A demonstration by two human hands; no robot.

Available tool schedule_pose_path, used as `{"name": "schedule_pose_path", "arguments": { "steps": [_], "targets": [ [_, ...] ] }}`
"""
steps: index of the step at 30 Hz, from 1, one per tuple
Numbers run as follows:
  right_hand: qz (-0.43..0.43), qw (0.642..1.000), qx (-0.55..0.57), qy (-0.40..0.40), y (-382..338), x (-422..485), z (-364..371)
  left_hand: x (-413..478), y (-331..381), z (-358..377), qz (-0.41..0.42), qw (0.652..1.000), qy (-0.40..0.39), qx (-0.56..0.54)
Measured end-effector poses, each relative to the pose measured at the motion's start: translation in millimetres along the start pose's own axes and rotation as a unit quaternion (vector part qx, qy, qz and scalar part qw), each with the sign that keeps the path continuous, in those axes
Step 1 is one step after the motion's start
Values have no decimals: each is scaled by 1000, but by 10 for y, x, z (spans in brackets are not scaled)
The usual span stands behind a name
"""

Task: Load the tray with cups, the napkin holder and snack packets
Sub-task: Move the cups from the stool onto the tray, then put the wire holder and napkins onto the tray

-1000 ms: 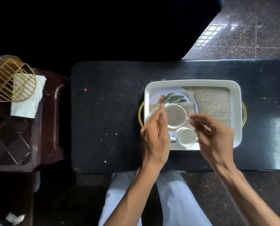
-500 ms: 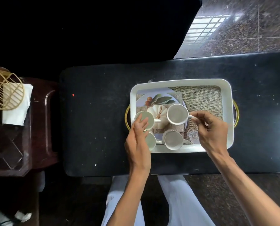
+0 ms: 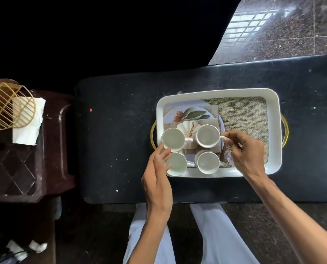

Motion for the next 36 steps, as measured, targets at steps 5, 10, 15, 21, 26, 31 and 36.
{"name": "schedule_pose_path", "arguments": {
  "steps": [5, 10, 15, 21, 26, 31, 36],
  "targets": [
    [15, 999, -29, -34, -67, -25, 42, 27, 72, -114, 8, 1000, 9, 4],
    [22, 989, -120, -82, -245, -79, -8, 62, 87, -344, 14, 999, 29, 10],
    [-98, 978, -177, -49, -881, -253, 128, 145, 85, -842, 38, 995, 72, 54],
    [-193, 960, -147, -137, -1732, -609, 1077, 466, 314, -1705, 148, 952, 129, 233],
    [-283, 908, -254, -175, -2447, -897, 1951, 903, 438, -2433, 195, 896, 128, 378],
    [-304, 872, -337, -184, -2974, -1031, 2686, 1524, 533, -3064, 203, 805, 94, 550],
    [-299, 868, -358, -171, -3340, -1013, 3229, 2140, 629, -3399, 216, 736, 42, 640]
  ]
}}
Point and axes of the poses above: each hand's wrist, its own x-axis towards the middle knuckle, its own z-axis out of the palm, y = z × x, the point moved 7 cm from there along x, towards the middle knuckle, and after that the axes turned 5 degrees about z, right-handed, at the moved point
